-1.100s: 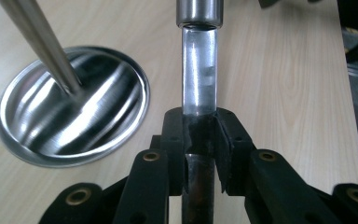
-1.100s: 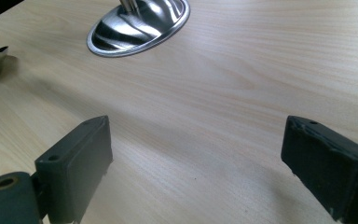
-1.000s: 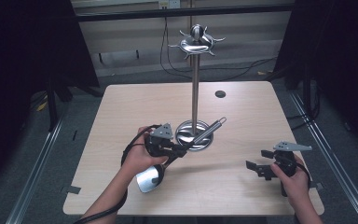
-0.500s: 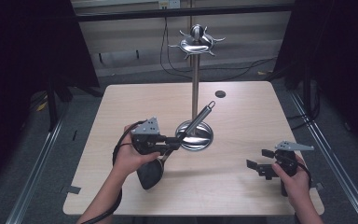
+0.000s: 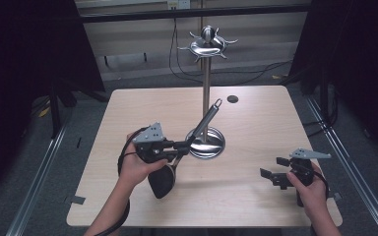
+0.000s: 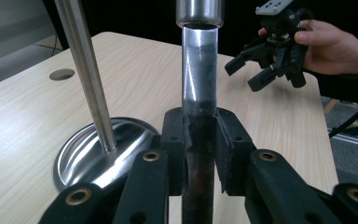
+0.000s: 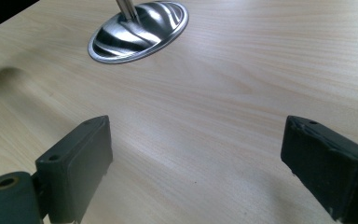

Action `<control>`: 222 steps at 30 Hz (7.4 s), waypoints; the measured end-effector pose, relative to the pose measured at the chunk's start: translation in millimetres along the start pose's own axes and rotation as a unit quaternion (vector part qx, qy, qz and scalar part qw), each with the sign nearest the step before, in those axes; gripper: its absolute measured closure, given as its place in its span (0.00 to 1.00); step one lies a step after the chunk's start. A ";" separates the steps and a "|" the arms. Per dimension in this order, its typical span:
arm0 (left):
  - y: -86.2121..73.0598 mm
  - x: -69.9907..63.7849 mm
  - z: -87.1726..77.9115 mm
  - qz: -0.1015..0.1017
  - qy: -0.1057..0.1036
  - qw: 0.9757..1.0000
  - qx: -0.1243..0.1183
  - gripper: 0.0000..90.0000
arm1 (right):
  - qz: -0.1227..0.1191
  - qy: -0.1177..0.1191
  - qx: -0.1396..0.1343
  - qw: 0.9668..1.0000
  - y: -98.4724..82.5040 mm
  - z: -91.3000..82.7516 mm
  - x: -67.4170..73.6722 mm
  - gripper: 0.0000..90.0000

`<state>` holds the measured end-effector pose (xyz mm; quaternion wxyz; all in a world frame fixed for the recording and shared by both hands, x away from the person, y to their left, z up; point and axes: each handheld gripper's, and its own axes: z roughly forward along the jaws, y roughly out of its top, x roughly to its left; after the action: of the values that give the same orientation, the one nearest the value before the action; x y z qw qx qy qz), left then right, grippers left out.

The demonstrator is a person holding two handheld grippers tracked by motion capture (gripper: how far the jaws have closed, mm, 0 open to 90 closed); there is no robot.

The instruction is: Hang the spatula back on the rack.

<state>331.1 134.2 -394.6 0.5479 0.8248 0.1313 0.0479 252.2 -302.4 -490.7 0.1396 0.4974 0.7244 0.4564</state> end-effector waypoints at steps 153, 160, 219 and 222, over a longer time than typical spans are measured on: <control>41.6 11.2 14.4 -0.040 0.084 0.989 -0.113 0.84 | -0.014 0.014 0.010 1.000 0.9 8.2 7.5 0.09; 42.7 11.2 18.4 -0.041 0.087 0.989 -0.113 0.84 | -0.014 0.015 0.011 1.000 0.8 8.4 8.2 0.09; 35.3 12.2 27.1 -0.063 0.086 0.989 -0.104 0.41 | -0.025 0.027 0.017 0.999 6.5 16.2 12.3 0.09; 34.9 11.3 25.2 -0.059 0.096 0.989 -0.092 0.36 | -0.026 0.029 0.019 0.999 7.3 18.0 13.1 0.09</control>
<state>353.3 102.0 -373.4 0.6086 0.7530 0.2266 0.1060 262.2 -281.2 -491.4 0.1209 0.4671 0.7495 0.4533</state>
